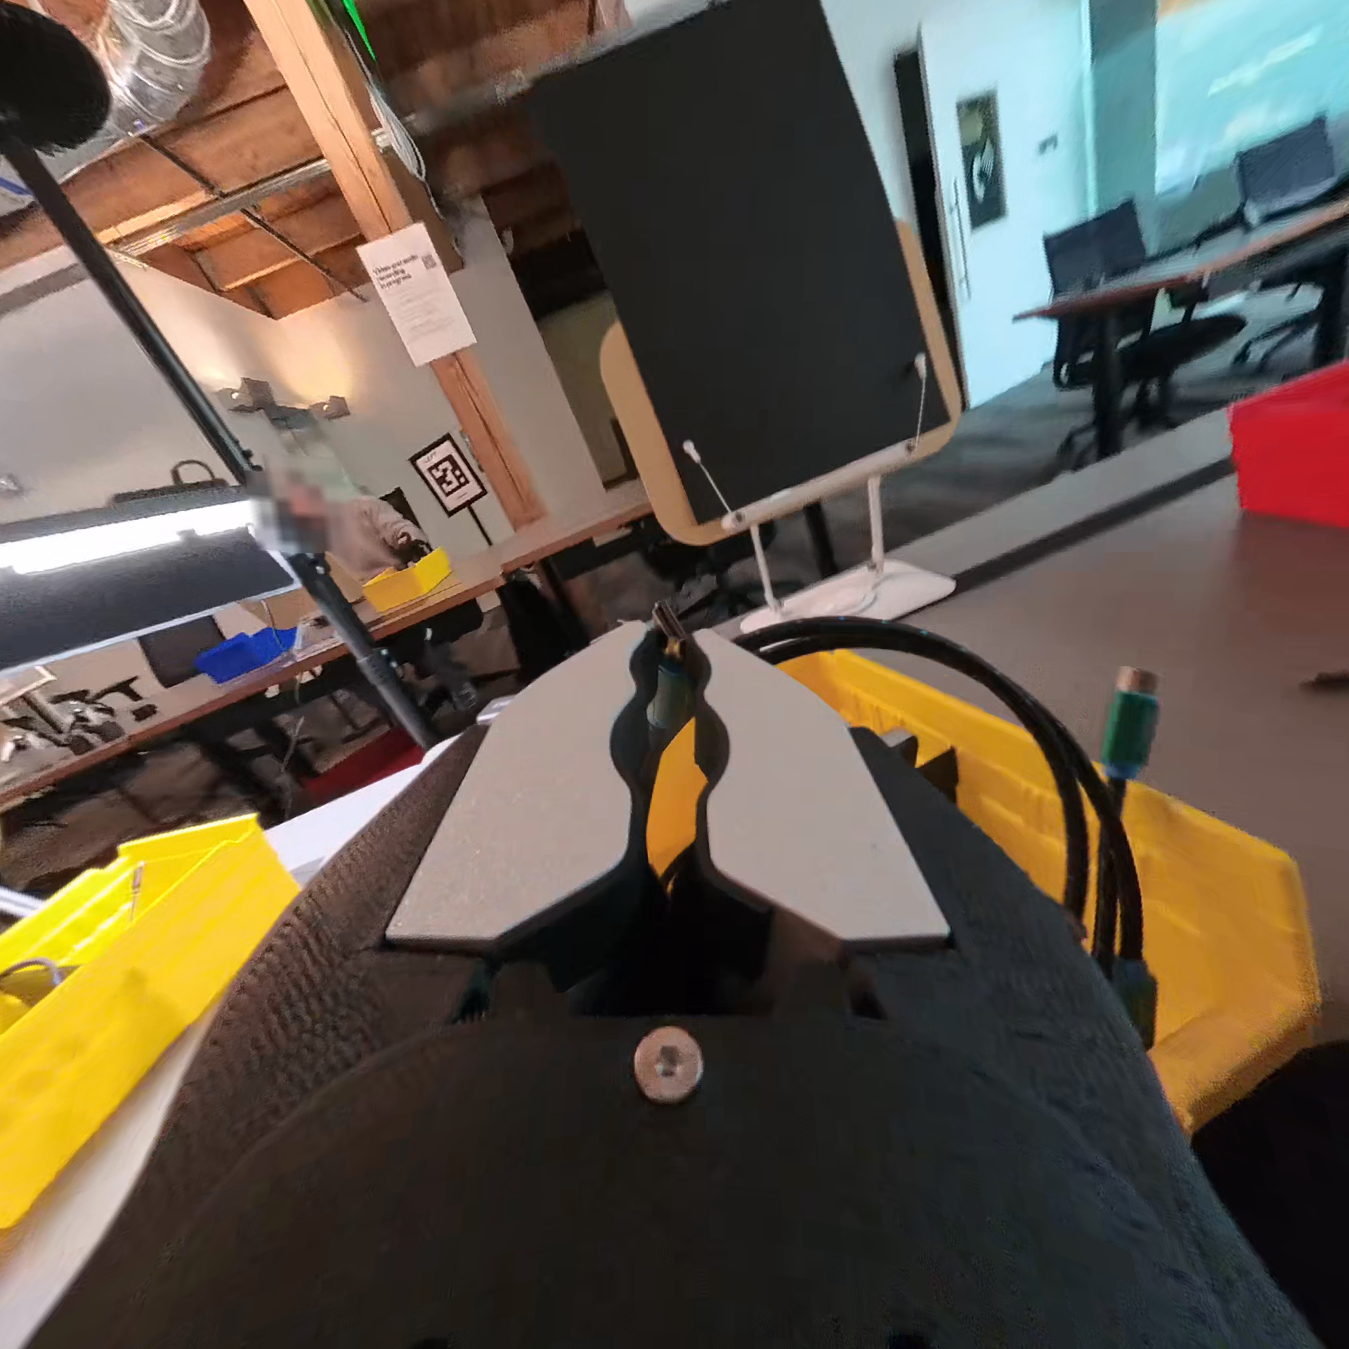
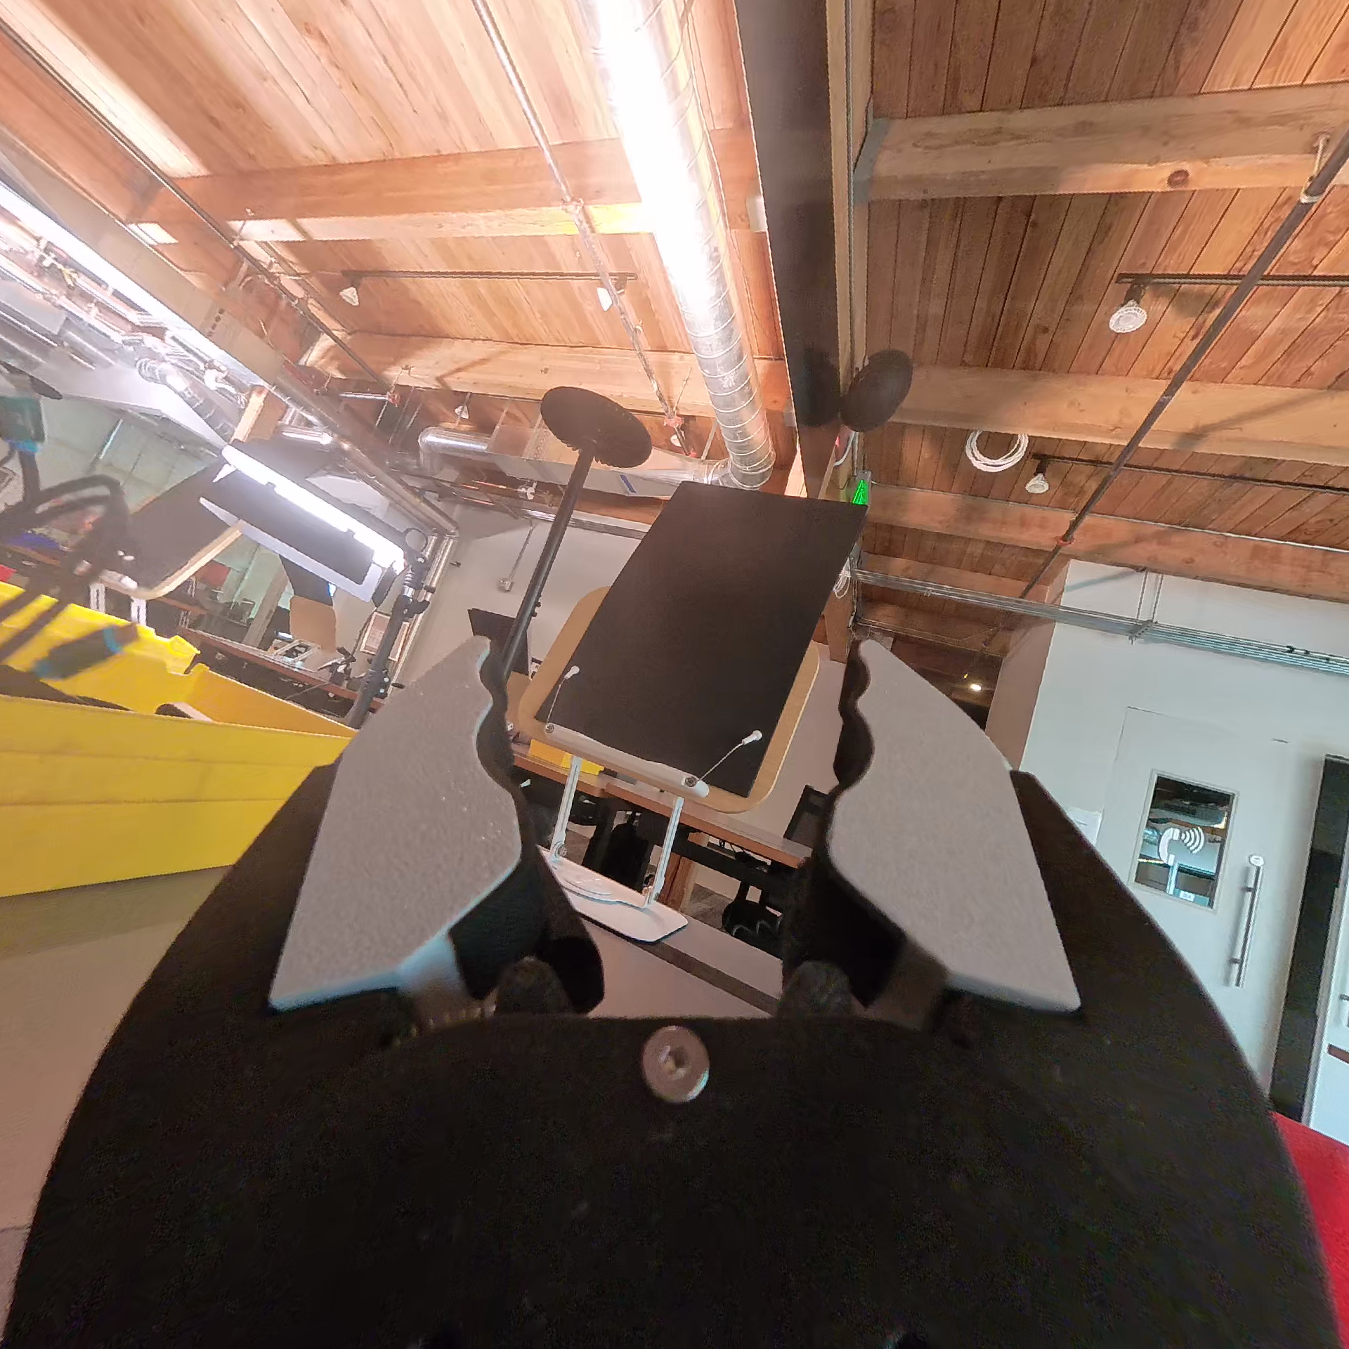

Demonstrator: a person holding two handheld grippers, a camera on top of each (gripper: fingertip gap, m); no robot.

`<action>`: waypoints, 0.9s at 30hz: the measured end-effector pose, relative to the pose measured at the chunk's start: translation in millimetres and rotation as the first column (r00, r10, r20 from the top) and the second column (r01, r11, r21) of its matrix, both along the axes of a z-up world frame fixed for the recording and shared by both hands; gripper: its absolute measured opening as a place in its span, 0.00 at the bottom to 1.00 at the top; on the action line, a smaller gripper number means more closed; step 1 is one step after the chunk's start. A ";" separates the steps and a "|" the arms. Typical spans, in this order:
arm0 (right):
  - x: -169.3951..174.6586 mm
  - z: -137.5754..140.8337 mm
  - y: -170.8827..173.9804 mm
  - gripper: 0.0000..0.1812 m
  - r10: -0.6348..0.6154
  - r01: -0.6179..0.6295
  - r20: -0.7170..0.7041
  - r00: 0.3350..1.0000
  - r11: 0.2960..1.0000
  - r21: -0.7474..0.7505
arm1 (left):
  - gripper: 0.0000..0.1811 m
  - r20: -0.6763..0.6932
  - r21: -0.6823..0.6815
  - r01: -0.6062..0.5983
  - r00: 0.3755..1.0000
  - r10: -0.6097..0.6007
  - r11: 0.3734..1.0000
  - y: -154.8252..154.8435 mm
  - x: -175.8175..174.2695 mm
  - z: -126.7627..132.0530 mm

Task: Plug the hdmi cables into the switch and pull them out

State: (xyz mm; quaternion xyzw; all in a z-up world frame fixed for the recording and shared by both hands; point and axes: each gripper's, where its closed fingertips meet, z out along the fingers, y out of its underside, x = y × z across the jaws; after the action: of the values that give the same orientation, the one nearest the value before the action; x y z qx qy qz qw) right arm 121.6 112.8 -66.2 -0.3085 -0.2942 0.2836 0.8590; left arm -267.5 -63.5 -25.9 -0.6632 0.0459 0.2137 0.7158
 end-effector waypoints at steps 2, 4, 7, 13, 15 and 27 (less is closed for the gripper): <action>-1.1 -1.2 1.5 0.49 -0.008 0.008 0.008 1.000 1.000 -0.002 | 0.03 0.001 0.061 0.032 0.999 -0.033 0.998 -5.6 0.6 10.0; -1.9 -1.9 2.3 0.49 -0.009 0.009 0.013 1.000 1.000 -0.005 | 0.02 -0.026 0.125 0.096 0.995 -0.093 0.988 -8.1 11.2 22.5; -2.0 -2.0 2.5 0.49 -0.010 0.010 0.013 1.000 1.000 -0.004 | 0.02 -0.165 0.057 0.093 0.983 -0.082 0.994 2.9 22.1 19.3; -1.1 -1.3 1.5 0.48 -0.010 0.010 0.009 1.000 1.000 0.000 | 0.03 -0.416 0.294 -0.022 0.897 0.149 0.956 -10.5 28.2 42.5; -0.8 -0.9 0.3 0.48 -0.011 0.011 0.009 1.000 1.000 0.007 | 0.02 -0.464 0.343 -0.027 0.864 0.194 0.939 -13.8 32.0 44.3; -2.7 -2.2 -0.1 0.48 -0.014 0.014 0.022 1.000 1.000 0.013 | 0.03 -0.467 0.298 0.009 0.874 0.137 0.955 -2.9 36.0 59.3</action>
State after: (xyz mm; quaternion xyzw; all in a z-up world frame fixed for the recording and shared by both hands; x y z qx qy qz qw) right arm 118.9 112.8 -68.4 -0.3080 -0.3035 0.2721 0.8597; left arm -231.4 -66.5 33.4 -0.4774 0.1686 0.4004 0.7637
